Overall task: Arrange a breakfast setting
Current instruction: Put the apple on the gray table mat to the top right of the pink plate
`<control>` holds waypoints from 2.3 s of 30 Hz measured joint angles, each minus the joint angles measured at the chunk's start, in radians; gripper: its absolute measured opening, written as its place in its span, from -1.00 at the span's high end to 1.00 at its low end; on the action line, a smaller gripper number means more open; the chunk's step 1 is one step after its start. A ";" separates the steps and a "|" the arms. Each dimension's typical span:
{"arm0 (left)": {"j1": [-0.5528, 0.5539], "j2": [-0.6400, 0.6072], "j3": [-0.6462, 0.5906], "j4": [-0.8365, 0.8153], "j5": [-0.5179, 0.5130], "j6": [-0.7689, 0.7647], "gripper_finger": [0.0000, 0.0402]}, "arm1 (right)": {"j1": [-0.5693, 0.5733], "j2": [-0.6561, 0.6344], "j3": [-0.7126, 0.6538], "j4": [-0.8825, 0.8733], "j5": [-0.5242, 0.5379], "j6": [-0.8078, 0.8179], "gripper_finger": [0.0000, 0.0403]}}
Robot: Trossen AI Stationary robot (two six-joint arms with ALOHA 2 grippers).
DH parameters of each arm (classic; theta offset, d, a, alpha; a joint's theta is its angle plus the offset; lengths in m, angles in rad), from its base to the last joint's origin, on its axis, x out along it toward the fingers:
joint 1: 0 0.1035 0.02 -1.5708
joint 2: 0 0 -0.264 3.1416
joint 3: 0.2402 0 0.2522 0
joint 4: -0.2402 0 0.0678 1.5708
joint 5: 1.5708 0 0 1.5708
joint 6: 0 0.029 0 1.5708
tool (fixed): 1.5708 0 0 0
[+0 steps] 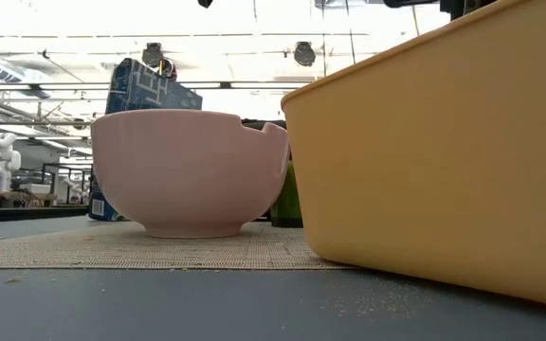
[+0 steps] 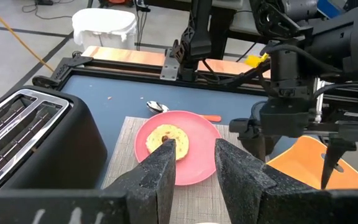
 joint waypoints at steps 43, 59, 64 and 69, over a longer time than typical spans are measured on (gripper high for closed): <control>0.000 0.000 0.000 0.000 0.000 0.000 0.41 | -0.019 0.199 0.000 0.037 -0.081 0.056 -0.78; 0.000 0.000 0.000 0.000 0.000 0.000 0.41 | -0.019 0.199 -0.001 0.037 -0.053 0.057 -0.21; 0.000 0.000 0.000 0.000 0.000 0.001 0.41 | -0.019 0.199 -0.001 0.037 -0.052 0.057 -0.16; 0.000 0.000 0.000 0.000 0.000 0.001 0.41 | -0.019 0.199 -0.001 0.037 -0.051 0.057 -0.15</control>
